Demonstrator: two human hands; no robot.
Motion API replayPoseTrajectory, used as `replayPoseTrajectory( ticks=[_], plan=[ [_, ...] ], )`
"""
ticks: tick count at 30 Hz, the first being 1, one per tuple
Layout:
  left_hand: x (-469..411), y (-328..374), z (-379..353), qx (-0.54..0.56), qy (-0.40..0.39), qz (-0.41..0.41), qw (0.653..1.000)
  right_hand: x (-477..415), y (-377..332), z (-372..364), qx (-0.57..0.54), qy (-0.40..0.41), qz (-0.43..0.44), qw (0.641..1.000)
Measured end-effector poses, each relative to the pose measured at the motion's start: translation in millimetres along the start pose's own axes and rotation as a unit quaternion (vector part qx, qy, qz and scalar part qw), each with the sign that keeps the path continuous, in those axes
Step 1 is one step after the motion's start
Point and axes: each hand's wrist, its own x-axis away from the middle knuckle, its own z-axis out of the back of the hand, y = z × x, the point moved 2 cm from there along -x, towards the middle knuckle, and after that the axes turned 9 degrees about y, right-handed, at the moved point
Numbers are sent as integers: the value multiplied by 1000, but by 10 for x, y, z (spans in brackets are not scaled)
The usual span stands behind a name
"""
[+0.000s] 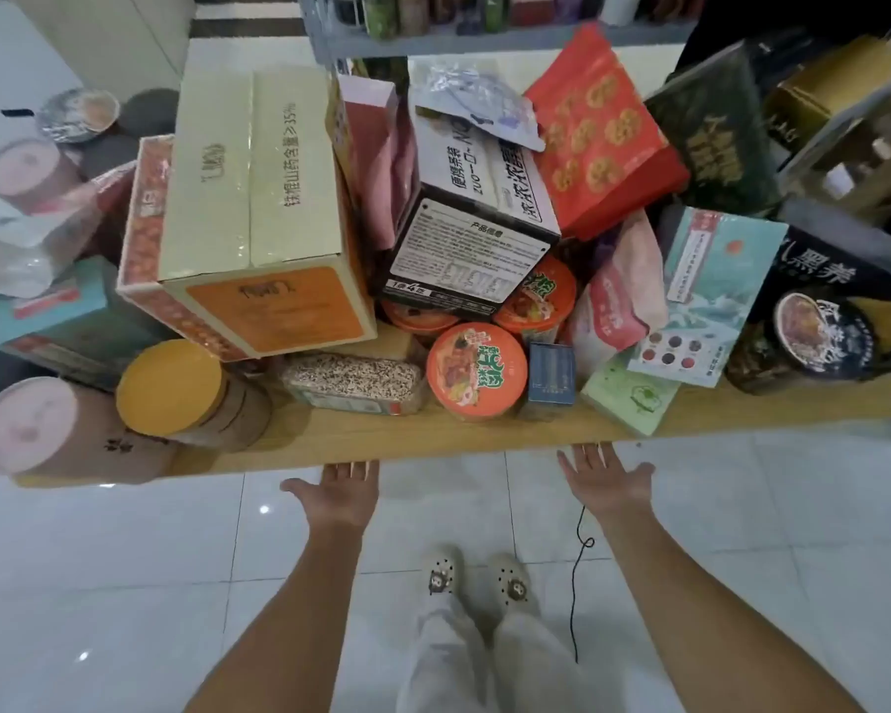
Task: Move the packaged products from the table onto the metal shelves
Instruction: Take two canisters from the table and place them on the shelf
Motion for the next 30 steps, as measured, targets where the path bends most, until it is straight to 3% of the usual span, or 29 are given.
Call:
replayPoseTrajectory(
  ticks=[15,24,30],
  plan=[
    [-43,193,-59,-52,11,5,999,2,-132,42,60,-6,-19,998],
    [-33,198,76,-61,22,13,998,50,-119,204,36,0,-18,999],
    [-23,98,58,-58,61,-28,996,93,-177,158,51,20,-23,998]
  ],
)
